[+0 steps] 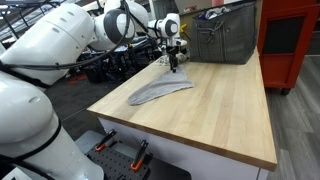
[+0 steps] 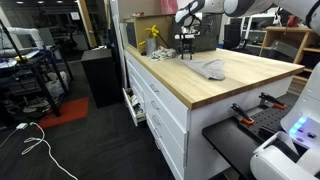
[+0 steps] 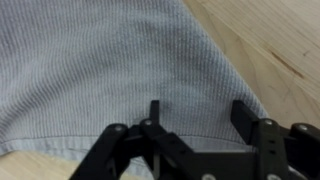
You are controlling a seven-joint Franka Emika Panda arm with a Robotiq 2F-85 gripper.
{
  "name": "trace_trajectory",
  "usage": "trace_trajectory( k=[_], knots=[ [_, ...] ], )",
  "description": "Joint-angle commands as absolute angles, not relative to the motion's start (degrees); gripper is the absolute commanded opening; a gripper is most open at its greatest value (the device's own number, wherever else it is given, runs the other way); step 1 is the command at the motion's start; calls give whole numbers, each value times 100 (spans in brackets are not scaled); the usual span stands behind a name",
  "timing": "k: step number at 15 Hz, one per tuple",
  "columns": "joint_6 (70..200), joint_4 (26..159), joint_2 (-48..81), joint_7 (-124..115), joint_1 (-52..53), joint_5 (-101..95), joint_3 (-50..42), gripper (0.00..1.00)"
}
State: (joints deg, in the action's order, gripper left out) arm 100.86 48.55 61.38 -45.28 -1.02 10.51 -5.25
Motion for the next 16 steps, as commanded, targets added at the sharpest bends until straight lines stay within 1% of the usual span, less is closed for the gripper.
trace_trajectory(
  k=[1,3,5,6,7,12,16],
  knots=[
    [9974,5037,5854,-4443,-333,1279,-417,43],
    [9992,5087,5750,-4435,-424,1367,-412,27],
    [9922,5135,5675,-4411,-483,1405,-424,14],
    [9876,5232,5601,-4317,-534,1429,-390,5],
    [9834,5326,5531,-4245,-563,1426,-386,1],
    [9988,6172,5208,-3553,-563,1307,-414,0],
    [10598,7278,4665,-2651,-672,1421,-392,0]
  ],
)
